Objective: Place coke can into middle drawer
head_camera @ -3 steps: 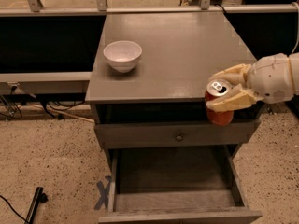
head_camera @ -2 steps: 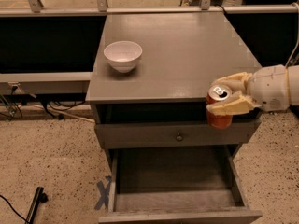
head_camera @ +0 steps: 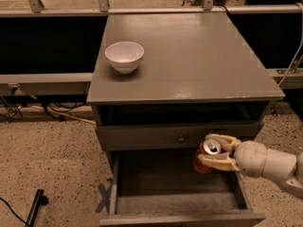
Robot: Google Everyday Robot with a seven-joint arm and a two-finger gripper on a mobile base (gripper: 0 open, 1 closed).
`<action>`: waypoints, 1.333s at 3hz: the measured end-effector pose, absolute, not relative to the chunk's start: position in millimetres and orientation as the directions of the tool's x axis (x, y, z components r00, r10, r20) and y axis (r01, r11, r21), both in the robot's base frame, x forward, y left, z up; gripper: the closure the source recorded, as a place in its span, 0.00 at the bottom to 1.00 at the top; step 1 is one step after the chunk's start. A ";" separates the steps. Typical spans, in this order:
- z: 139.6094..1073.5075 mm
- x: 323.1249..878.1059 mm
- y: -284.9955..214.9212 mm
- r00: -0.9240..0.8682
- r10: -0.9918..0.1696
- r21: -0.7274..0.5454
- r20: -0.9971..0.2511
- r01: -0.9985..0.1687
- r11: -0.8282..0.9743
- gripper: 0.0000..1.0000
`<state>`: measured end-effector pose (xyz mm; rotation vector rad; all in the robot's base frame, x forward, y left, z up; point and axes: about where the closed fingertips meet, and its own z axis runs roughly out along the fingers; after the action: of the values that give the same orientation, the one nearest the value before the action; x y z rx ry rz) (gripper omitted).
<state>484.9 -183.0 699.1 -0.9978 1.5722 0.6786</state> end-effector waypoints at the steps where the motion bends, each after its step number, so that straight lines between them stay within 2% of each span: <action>1: 614.6 468.7 -181.5 -0.038 -0.219 -0.066 -0.975 -0.890 0.450 1.00; 3: 602.6 467.9 -178.8 -0.055 -0.238 -0.059 -0.970 -0.894 0.445 1.00; 4: 558.7 467.8 -181.3 -0.075 -0.268 -0.064 -0.960 -0.879 0.473 1.00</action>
Offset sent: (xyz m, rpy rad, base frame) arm -0.0140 0.0078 -0.1229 -0.0174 0.0304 0.0731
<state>467.8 -181.3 558.7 -1.0148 1.6097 0.6860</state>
